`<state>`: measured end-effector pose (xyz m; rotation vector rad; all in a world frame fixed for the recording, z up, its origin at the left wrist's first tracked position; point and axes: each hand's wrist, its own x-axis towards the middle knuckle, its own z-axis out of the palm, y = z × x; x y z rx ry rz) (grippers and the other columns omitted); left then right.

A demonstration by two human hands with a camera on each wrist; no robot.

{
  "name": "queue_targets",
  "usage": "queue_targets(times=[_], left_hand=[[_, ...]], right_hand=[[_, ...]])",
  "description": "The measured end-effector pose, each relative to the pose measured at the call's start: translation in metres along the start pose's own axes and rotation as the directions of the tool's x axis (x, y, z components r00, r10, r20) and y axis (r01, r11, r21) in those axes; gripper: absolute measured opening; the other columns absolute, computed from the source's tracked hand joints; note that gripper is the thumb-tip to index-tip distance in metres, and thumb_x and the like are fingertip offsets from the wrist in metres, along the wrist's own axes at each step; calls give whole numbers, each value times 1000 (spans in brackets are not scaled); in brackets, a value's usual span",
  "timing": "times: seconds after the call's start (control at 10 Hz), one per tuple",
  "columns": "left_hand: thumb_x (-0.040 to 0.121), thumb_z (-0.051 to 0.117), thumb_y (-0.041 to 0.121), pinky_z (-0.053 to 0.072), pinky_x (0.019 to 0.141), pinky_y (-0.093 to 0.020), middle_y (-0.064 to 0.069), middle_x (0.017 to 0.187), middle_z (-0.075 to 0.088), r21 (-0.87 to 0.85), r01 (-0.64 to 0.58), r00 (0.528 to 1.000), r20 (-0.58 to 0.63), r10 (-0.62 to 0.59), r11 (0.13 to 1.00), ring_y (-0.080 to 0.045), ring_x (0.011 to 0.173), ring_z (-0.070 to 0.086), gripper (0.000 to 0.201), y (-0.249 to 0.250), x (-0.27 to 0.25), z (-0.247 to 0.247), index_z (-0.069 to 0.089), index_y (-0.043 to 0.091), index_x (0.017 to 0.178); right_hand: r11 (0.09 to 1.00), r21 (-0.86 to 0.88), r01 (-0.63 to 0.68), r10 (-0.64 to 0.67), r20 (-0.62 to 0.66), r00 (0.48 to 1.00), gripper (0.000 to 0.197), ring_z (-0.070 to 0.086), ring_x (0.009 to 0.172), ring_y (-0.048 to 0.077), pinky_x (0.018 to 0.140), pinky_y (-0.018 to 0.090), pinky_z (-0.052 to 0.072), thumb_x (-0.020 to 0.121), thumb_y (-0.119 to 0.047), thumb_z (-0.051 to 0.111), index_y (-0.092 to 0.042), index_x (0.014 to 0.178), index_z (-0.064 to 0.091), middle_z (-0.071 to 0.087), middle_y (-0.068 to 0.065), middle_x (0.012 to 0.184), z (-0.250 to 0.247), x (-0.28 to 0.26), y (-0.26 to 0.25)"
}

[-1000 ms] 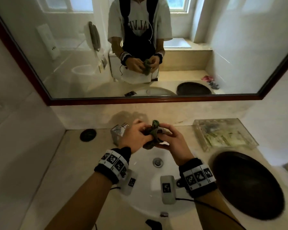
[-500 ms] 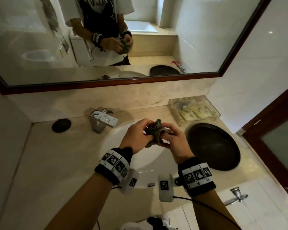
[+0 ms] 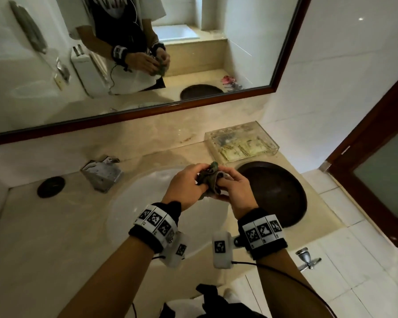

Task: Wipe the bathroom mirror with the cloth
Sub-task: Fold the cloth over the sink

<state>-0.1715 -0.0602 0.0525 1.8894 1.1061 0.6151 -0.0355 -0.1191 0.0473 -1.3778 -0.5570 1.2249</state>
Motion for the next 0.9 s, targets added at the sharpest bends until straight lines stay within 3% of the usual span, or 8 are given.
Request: queue_targets(times=[0.1, 0.2, 0.3, 0.4, 0.5, 0.6, 0.8, 0.9], left_hand=[[80, 67, 7, 56, 80, -47, 0, 115, 60, 25, -8, 1000, 4, 8, 1000, -23, 99, 59, 52, 15, 12, 31, 58, 25, 128], [80, 67, 11, 54, 85, -43, 4, 121, 56, 63, 3, 1000, -25, -1, 998, -17, 99, 59, 51, 30, 27, 67, 57, 24, 128], [82, 68, 14, 53, 89, -39, 13, 124, 50, 68, 56, 993, -106, -48, 996, -8, 100, 58, 50, 40, 41, 94, 56, 29, 128], [84, 69, 18, 51, 93, -39, 13, 132, 46, 61, 104, 980, -179, -92, 993, -7, 105, 55, 51, 42, 51, 108, 54, 34, 129], [84, 69, 22, 39, 106, -35, 5, 145, 39, 91, 132, 971, -213, -110, 987, -16, 125, 46, 52, 37, 58, 113, 53, 33, 132], [84, 68, 22, 27, 106, -31, -2, 153, 30, 122, 171, 959, -247, -137, 978, -20, 139, 30, 53, 35, 63, 115, 52, 30, 133], [84, 69, 29, 25, 114, -47, 0, 156, 22, 141, 268, 941, -253, -227, 953, -20, 143, 21, 52, 20, 66, 124, 51, 33, 132], [84, 68, 33, 25, 113, -52, 3, 157, 21, 144, 319, 921, -281, -271, 937, -20, 143, 21, 50, 16, 62, 127, 50, 38, 131]], right_hand=[[999, 34, -12, 12, -11, 1000, 32, 67, 88, 33, 81, 54, 57, 86, 10, 52, -16, 96, 67, 68, 15, 99, -32, 11, -5], [1000, 23, 6, -6, -37, 999, 32, 67, 78, 25, 64, 40, 61, 87, 14, 50, -13, 95, 65, 67, 7, 88, -67, 21, -14], [1000, -11, 5, -6, -58, 998, 32, 65, 89, 26, 78, 48, 59, 86, 12, 52, -16, 94, 66, 66, 4, 92, -100, 32, -19], [998, -49, -38, 30, -146, 989, 32, 63, 96, 26, 80, 48, 59, 87, 7, 56, -24, 90, 66, 65, 2, 97, -132, 45, -13], [993, -94, -71, 44, -262, 964, 30, 64, 98, 25, 75, 47, 60, 86, -4, 61, -34, 87, 67, 66, 3, 105, -159, 57, -11], [985, -142, -95, 44, -327, 944, 25, 65, 95, 24, 72, 45, 61, 84, -11, 64, -36, 84, 65, 67, 2, 101, -178, 67, -10], [948, -269, -167, 61, -363, 930, 23, 65, 92, 23, 79, 47, 59, 63, -30, 63, -47, 77, 63, 68, -5, 96, -206, 99, 23], [935, -302, -187, 73, -353, 933, 28, 64, 96, 23, 87, 46, 56, 65, -25, 66, -41, 89, 66, 68, -2, 104, -205, 101, 24]])
